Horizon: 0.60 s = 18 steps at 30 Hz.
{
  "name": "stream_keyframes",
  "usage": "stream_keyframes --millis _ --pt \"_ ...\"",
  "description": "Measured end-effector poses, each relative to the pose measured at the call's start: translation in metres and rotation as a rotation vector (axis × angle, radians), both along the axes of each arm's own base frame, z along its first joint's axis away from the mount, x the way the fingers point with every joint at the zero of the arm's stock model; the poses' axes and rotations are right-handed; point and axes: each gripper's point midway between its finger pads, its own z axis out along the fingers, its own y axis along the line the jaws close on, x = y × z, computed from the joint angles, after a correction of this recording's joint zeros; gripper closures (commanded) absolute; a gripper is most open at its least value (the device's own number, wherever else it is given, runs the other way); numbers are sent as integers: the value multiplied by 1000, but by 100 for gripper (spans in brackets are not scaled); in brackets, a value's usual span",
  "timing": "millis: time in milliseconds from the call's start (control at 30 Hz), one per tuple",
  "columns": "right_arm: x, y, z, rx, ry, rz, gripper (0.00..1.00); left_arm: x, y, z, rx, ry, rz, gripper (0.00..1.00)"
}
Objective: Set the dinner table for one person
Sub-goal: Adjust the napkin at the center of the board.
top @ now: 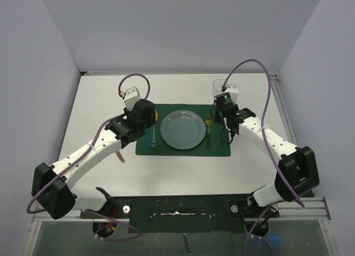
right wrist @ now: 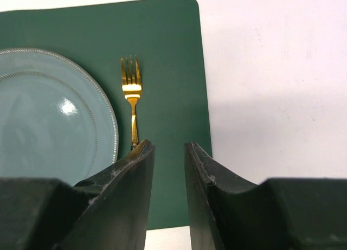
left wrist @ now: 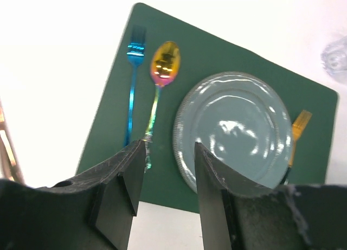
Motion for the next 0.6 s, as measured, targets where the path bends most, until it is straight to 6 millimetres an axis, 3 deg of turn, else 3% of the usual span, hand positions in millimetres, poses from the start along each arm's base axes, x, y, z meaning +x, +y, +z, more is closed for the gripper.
stream_keyframes --millis 200,333,467,600 --pt "-3 0 -6 8 17 8 70 -7 29 -10 134 85 128 61" --pt "-4 1 -1 22 5 16 69 -8 39 -41 249 190 176 61" --pt "-9 2 21 59 -50 29 69 -13 55 -73 341 296 211 60" --pt "-23 -1 51 108 -129 52 68 -2 84 -83 304 347 298 60"
